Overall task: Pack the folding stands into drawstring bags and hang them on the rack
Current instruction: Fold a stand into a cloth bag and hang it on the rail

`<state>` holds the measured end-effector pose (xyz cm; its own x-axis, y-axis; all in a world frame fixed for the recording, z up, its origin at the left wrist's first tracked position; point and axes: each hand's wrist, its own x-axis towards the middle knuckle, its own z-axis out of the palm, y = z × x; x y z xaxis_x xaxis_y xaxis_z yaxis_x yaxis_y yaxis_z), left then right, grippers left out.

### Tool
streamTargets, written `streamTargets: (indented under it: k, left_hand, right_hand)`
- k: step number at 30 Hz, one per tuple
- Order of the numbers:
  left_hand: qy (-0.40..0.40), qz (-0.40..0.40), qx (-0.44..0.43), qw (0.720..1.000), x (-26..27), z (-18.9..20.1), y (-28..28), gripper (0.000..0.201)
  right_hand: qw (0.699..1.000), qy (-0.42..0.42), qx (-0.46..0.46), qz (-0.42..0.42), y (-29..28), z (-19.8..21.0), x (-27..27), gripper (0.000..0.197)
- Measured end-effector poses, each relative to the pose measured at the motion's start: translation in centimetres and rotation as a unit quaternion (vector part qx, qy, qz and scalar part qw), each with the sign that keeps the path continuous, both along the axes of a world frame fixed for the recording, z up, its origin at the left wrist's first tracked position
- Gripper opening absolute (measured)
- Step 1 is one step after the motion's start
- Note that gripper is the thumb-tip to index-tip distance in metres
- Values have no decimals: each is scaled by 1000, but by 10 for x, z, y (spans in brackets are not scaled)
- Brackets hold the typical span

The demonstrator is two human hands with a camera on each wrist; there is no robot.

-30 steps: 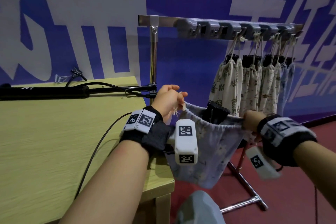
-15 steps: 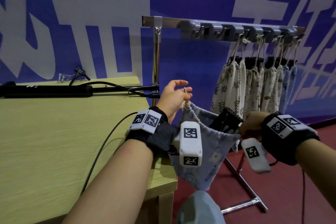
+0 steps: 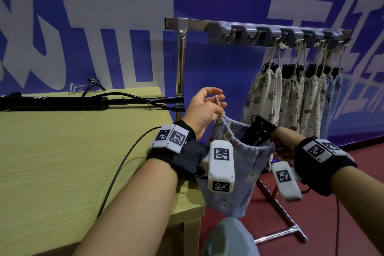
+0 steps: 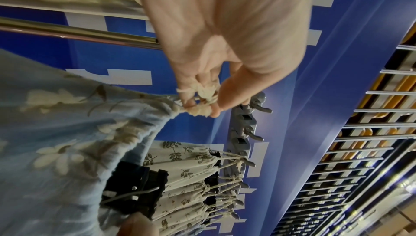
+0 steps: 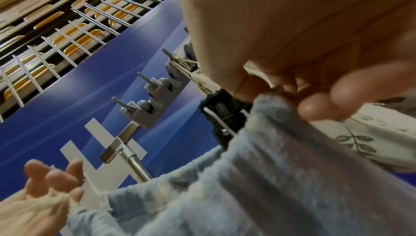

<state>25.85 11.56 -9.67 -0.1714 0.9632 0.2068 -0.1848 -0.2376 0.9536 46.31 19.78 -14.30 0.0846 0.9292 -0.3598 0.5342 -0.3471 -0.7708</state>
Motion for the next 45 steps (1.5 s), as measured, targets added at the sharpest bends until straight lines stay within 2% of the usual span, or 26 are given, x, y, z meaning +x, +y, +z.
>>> streamTargets:
  k: [2,6,8,12,14,16,19,21,23,25,28,30,32,35,39,43,45]
  left_hand:
    - [17,-16,-5,1000,3,-1,0,44]
    - [44,-40,-9,998,7,-3,-1,44]
    - [49,-40,-15,998,7,-3,-1,43]
    - [64,-11,-31,997,4,-3,2,38]
    - [74,17,-42,996,1,-4,4,36]
    - [74,48,-56,995,-2,-7,6,34]
    - [70,70,-75,992,-4,-8,7,32]
    - [61,73,-79,992,-4,-7,8,31]
    - [56,85,-91,991,-3,-7,10,30]
    - [43,114,-123,985,-5,-9,12,25]
    - [-3,112,-188,976,-10,-11,7,18]
    - [-34,115,-174,978,-12,-9,6,16]
    - [-62,129,-134,981,-12,-7,8,25]
    - [-104,119,-99,982,-11,-4,7,29]
    - [-123,121,-80,982,-12,-1,4,34]
    - [-127,96,-77,984,-9,1,0,31]
    - [-127,87,-85,984,-8,4,-1,23]
  right_hand:
    - [1000,-2,13,-15,1,1,-3,32]
    - [997,-76,31,-13,1,4,-1,27]
    - [998,-48,43,-15,0,5,1,26]
    - [995,91,49,-7,6,10,-5,26]
    - [981,185,56,-35,9,14,-11,19]
    - [963,254,76,-45,9,20,-17,19]
    - [925,360,119,-24,2,30,-24,27]
    - [883,446,148,-3,-2,34,-25,34]
    - [857,485,174,5,-3,37,-24,38]
    - [874,450,180,21,-6,40,-24,45]
    - [913,362,171,77,-6,35,-22,69]
    - [918,338,182,96,-6,29,-23,76]
    - [915,336,195,110,-6,24,-24,68]
    - [911,336,200,129,-8,21,-28,44]
    - [907,329,245,100,-3,20,-29,23]
    - [891,342,293,61,-2,21,-34,14]
    - [897,322,301,39,-2,22,-37,13]
